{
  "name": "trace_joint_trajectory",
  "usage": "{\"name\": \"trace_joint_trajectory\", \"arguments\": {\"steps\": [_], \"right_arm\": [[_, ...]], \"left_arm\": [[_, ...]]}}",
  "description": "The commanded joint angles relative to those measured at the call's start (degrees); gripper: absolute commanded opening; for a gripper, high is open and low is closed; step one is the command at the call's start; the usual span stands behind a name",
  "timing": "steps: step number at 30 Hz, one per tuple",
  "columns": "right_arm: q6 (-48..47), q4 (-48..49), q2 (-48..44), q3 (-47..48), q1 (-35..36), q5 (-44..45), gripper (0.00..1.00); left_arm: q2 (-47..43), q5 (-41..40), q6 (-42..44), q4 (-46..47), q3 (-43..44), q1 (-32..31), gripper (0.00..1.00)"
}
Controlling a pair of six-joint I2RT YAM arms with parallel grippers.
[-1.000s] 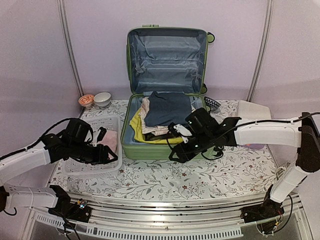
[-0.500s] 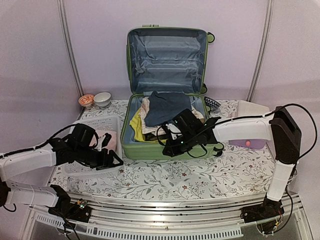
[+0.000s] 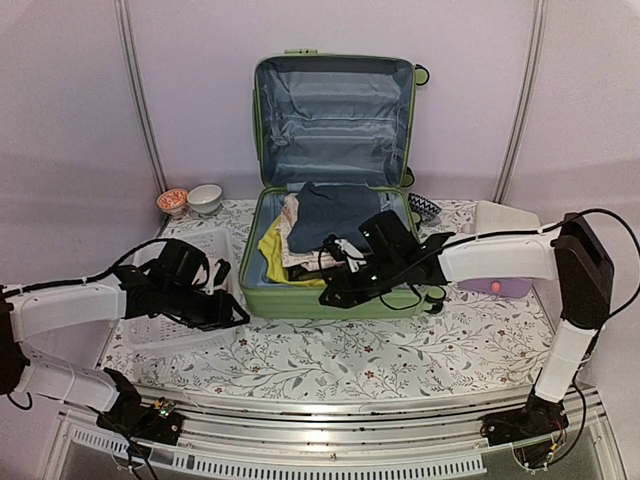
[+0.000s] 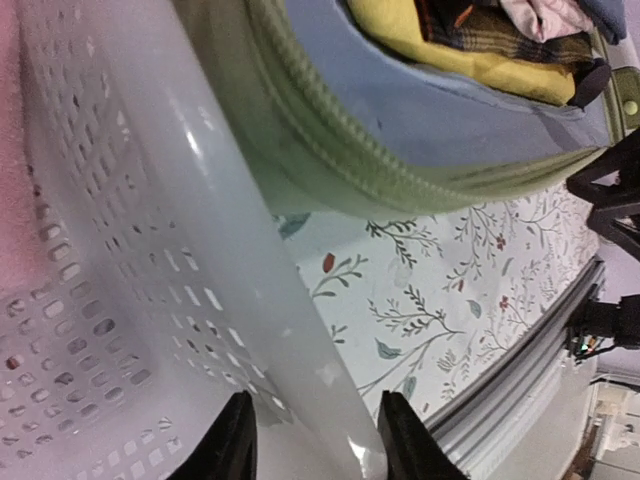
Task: Open, take out, and arrange the luggage
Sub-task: Adjust the bin at the center of the board, then move the opened luggage to the center of the board.
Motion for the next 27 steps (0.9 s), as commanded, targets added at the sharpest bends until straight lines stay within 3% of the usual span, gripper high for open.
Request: {"name": "trace_joint_trajectory", "arguments": {"steps": [1,5,9,10,13,15,17,22,27], "right_arm": [[-2.74,6.2,-4.84,-1.13,-2.46,5.71,0.32],[-4.49,0.73,-6.37,1.25,-2.33,10.35,0.45],[-5.46,-9.76,-7.48,5.72,-4.72,18.72,0.57],[-5.36,-11.68,-7.91,6.08,-6.01,20.34,0.6],[-4.67,-15.16,-10.71,5.63,-10.78,26.21,0.68],[-4.71,-16.65,-11.36,5.25,-14.26,28.31,0.69],[-4.76,-17.54,-11.24,5.13,-17.72,29.38,0.69],[-5.77,-16.74,-7.96,6.15,-24.21,28.39,0.65],[-7.12,-16.38,-1.74,11.3,-26.45,24.66,0.59]], "left_arm": [[2.2,-9.59,4.03,-6.69,2.9,-0.34,0.32],[2.05,-16.23,5.52,-10.28,5.42,-0.52,0.26],[2.32,-18.81,7.95,-11.32,7.45,-0.54,0.28],[2.43,-18.92,8.32,-11.63,7.96,-0.55,0.31],[2.25,-20.37,9.02,-13.43,9.94,-0.63,0.62],[0.9,-20.45,9.87,-13.76,11.79,-0.63,0.75],[-0.22,-19.89,10.76,-13.41,13.79,-0.63,0.79],[1.05,-18.51,12.67,-11.41,19.52,-0.23,0.79],[7.65,-12.33,13.37,-4.9,22.76,5.3,0.72]]}}
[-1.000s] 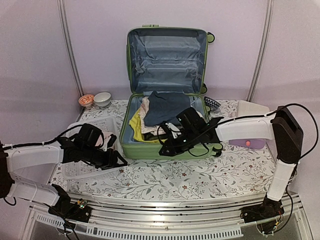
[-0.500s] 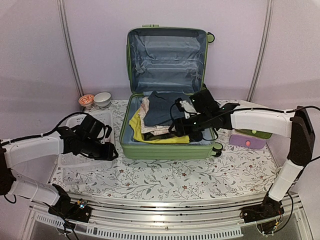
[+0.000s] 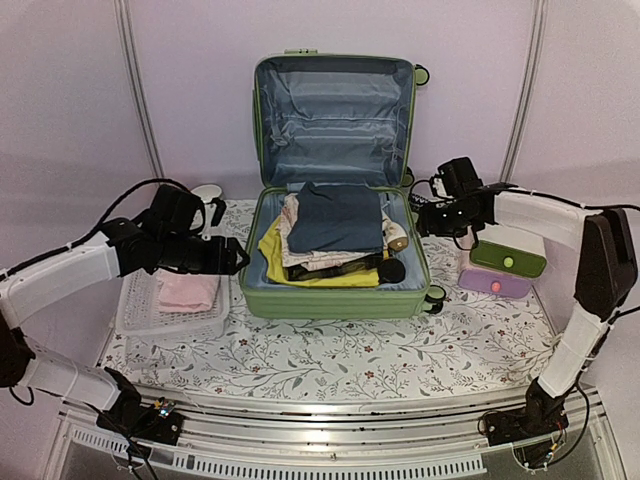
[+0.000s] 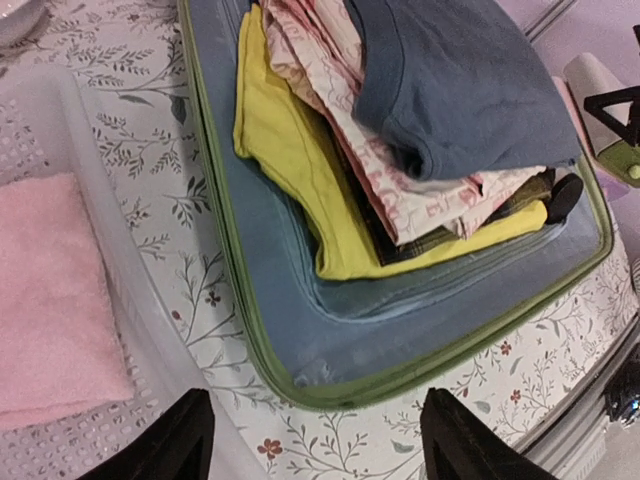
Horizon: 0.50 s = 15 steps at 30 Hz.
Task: Open, take out, and arrange the luggage
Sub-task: Move the opened luggage to the center of the board.
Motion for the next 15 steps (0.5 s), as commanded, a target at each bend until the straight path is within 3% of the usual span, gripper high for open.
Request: {"name": "trace_joint_trajectory", "arguments": {"steps": [1,9,15], "right_arm": [[-1.67,-0.54,5.77,4.81,-0.7,-3.45,0.58],[-2.04,-0.71,10.77,7.24,-0.81,-6.21,0.58],[-1.74,-0.91,14.27,7.87,-1.5,-4.65,0.52]], "left_arm": [[6.54,5.34,2.0,6.87,2.48,5.09,0.72],[20.27,6.77,4.23,13.12,9.9,8.28,0.72],[26.48,5.98,4.51,14.33,13.52,8.21,0.72]]}}
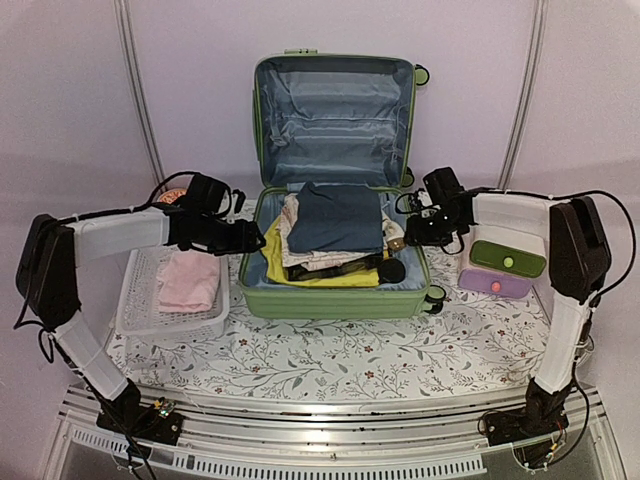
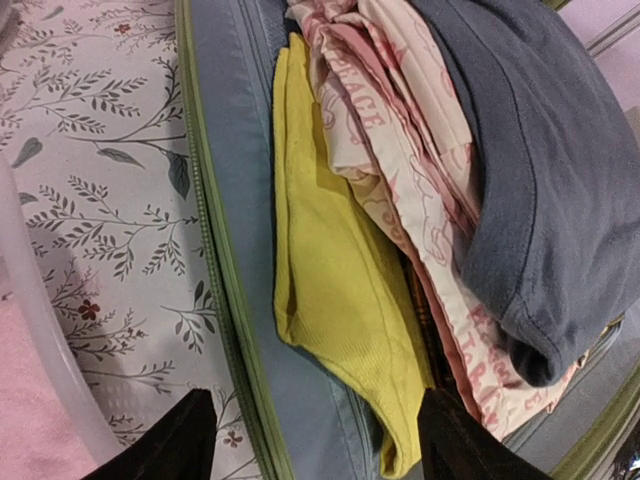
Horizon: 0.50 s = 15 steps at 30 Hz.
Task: Open, take out, and arrange the luggage
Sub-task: Move the opened luggage to the center of the board.
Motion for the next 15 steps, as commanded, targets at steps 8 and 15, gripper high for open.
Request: {"name": "trace_joint_trajectory", "arguments": {"steps": [8,15], "right_arm": [[-0.52,0.07,7.57,5.67,-0.83,0.51,0.42],[-1.03,0.95,6.48,3.83,-3.41,0.52,0.1]], "left_arm": [[8.18,-0.59,1.52,4.0,4.36,0.23,0.74],[12.72,2.8,2.24,4.72,6.62,-0.79,0.66]]}}
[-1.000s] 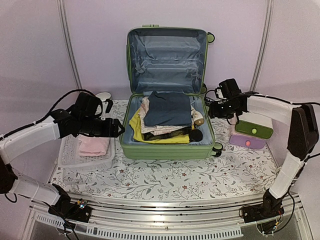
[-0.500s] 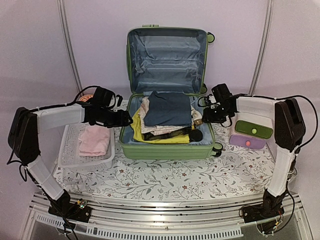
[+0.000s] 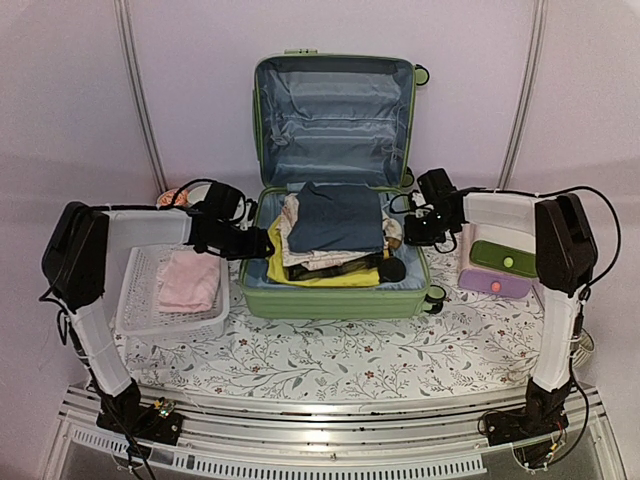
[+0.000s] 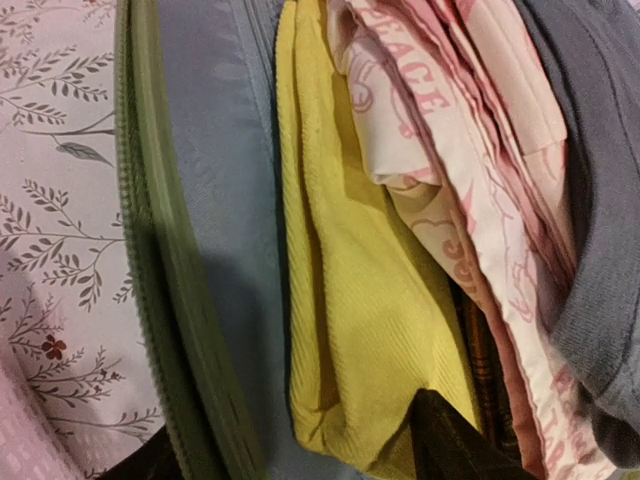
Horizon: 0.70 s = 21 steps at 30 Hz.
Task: Open, take out, and arrange the luggage
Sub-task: Move the opened luggage to the center of the board.
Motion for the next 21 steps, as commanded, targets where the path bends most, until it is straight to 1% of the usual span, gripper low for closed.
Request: {"name": "trace_joint_trajectory", "arguments": {"steps": [1,5,6,9,11,15,21], "right_arm": [[-1.39,0.97,-0.03,-1.54,-3.45,1.65,0.1],[-2.01,1.82,-2.37,-4.16,-5.87,1.37,0.09],[-2.13,1.97,-2.99,-4.86,-6.54,1.31,0.09],[-2.66,2.17,-4.74,-6.5,-8.19,1.24,0.08],[-3.1,2.26,-5.68,-7.5,-9.19,1.28,0.08],[-3.76,2.5,-7.59,-9.39,-10.8,1.53,0.09],[-4.49,2.7,-8.27,-9.85,-13.41,1.02,0.08]], "left_arm": [[2.76,2.43,1.36,1.68,2.91,-1.24,0.65],[5.88,2.96,1.38,1.79,6.44,-3.18,0.6],[6.76,3.0,1.28,1.88,7.34,-3.61,0.58],[10.43,3.43,0.64,1.82,10.21,-5.05,0.45],[11.35,3.13,0.32,1.87,11.52,-6.02,0.41],[12.38,2.84,-0.24,2.83,13.2,-7.63,0.39],[15.08,2.77,-1.81,3.05,16.49,-9.89,0.39]]}}
